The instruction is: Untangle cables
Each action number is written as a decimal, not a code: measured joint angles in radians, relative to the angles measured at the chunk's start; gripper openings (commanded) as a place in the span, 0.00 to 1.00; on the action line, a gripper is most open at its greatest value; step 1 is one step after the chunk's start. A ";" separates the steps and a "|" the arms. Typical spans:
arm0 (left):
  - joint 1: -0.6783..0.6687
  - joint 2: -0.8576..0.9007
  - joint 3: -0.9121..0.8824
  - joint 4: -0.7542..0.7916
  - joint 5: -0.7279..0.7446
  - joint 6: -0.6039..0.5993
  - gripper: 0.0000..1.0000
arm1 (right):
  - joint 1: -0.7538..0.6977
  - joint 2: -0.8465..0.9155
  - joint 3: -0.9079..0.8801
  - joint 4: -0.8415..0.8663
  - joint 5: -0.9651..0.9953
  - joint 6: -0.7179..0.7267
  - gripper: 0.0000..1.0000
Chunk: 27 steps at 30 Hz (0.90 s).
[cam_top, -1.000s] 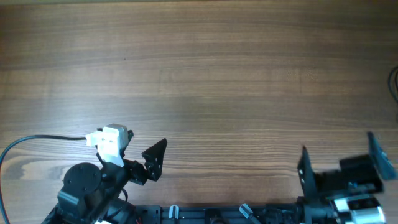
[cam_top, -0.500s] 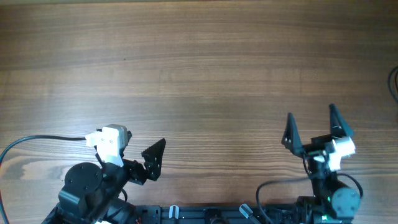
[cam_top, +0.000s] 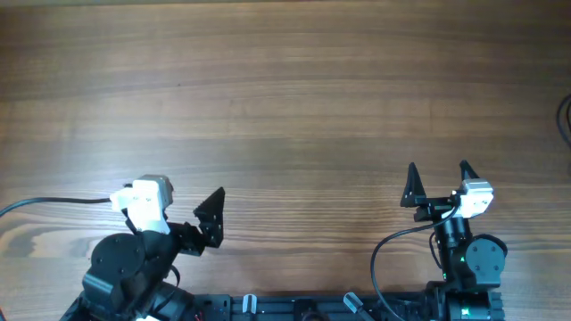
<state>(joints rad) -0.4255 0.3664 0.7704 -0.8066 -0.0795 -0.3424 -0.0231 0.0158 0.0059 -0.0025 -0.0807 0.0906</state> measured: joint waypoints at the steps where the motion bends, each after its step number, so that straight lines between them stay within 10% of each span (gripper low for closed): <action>1: 0.000 0.000 0.000 -0.001 -0.006 0.000 1.00 | 0.000 0.000 0.000 0.000 0.000 0.000 1.00; 13: 0.000 0.000 -0.010 -0.024 0.015 -0.027 1.00 | 0.000 0.001 0.000 0.000 0.004 0.000 1.00; 27: 0.066 0.056 -0.568 1.120 0.055 -0.018 1.00 | 0.000 0.006 0.000 0.000 0.004 0.000 1.00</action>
<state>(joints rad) -0.3599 0.4229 0.2024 0.3130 -0.0242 -0.3607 -0.0231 0.0223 0.0063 -0.0025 -0.0765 0.0906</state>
